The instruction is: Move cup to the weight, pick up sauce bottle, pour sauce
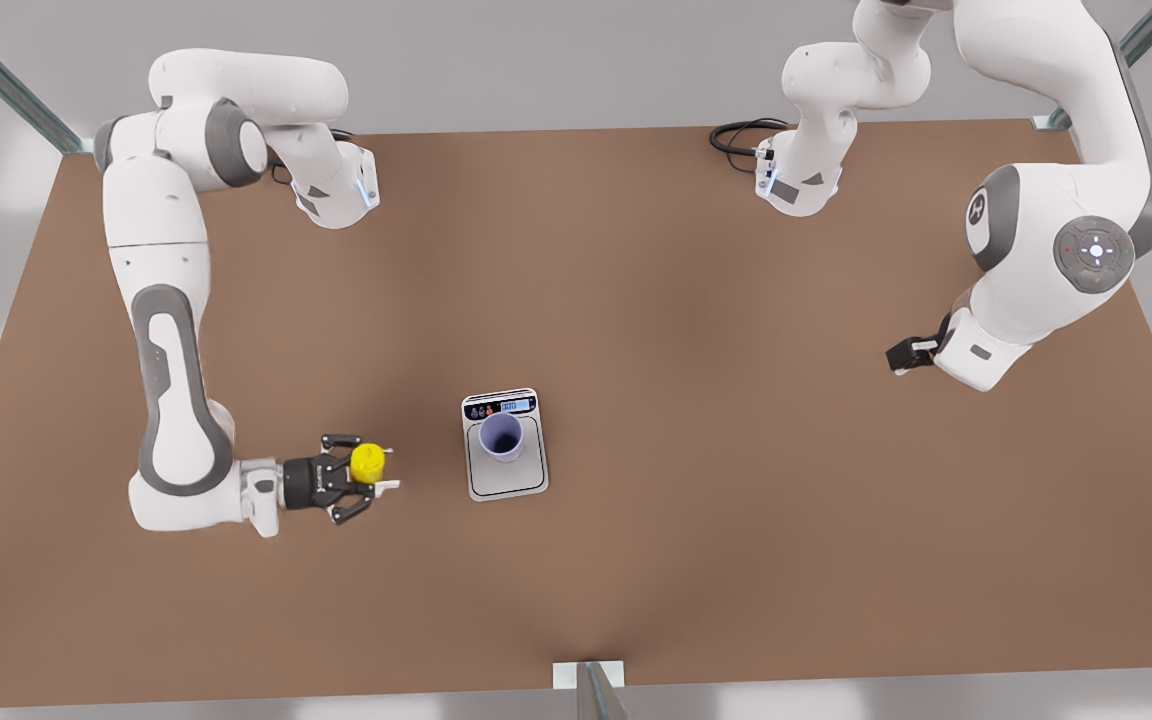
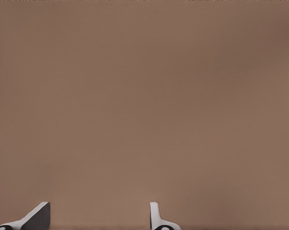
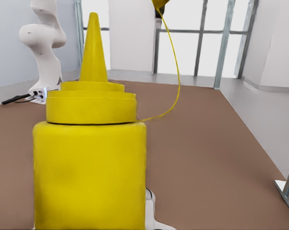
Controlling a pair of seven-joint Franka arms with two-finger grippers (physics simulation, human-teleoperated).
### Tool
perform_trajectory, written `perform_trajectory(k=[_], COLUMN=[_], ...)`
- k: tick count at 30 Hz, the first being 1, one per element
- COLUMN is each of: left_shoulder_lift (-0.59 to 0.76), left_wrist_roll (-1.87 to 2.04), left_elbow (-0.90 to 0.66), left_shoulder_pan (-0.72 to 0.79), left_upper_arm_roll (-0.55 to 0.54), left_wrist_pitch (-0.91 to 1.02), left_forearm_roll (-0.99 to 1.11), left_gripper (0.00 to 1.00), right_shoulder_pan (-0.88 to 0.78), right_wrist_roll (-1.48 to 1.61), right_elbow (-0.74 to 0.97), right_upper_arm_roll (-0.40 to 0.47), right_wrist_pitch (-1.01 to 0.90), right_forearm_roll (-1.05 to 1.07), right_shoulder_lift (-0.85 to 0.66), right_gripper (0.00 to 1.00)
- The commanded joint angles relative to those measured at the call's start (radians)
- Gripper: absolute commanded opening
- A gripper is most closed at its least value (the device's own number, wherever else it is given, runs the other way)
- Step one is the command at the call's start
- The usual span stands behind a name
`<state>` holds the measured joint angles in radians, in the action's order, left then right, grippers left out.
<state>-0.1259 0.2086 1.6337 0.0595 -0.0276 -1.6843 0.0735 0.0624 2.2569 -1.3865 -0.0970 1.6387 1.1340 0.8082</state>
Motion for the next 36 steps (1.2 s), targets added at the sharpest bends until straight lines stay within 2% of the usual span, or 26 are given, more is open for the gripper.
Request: perform_trajectory(k=[1,2,8,17,36], left_shoulder_lift=[0.0,-0.001,-0.001,-0.037,-0.058], left_wrist_roll=[0.0,0.0,0.003,0.006,0.018], left_elbow=[0.0,0.0,0.0,-0.002,-0.002], left_shoulder_pan=[0.0,0.0,0.0,0.01,0.025], left_upper_arm_roll=[0.0,0.0,-0.003,-0.002,-0.003], left_wrist_pitch=[0.0,0.0,0.002,-0.002,0.002], left_forearm_roll=[0.0,0.0,0.0,0.002,0.003], left_gripper=[1.0,1.0,1.0,1.0,1.0], right_shoulder_pan=[-0.001,-0.003,0.039,0.069,0.068], right_wrist_roll=[0.026,0.104,0.199,0.115,0.211], right_elbow=[0.001,-0.003,-0.148,-0.154,-0.146], right_upper_arm_roll=[0.0,0.0,0.0,0.002,0.003], right_wrist_pitch=[-0.017,-0.057,-0.112,-0.115,-0.085], right_forearm_roll=[-0.002,0.027,0.112,0.105,0.112], right_shoulder_lift=[0.02,0.072,0.097,0.112,0.198], right_gripper=[0.44,0.44,0.44,0.44,0.45])
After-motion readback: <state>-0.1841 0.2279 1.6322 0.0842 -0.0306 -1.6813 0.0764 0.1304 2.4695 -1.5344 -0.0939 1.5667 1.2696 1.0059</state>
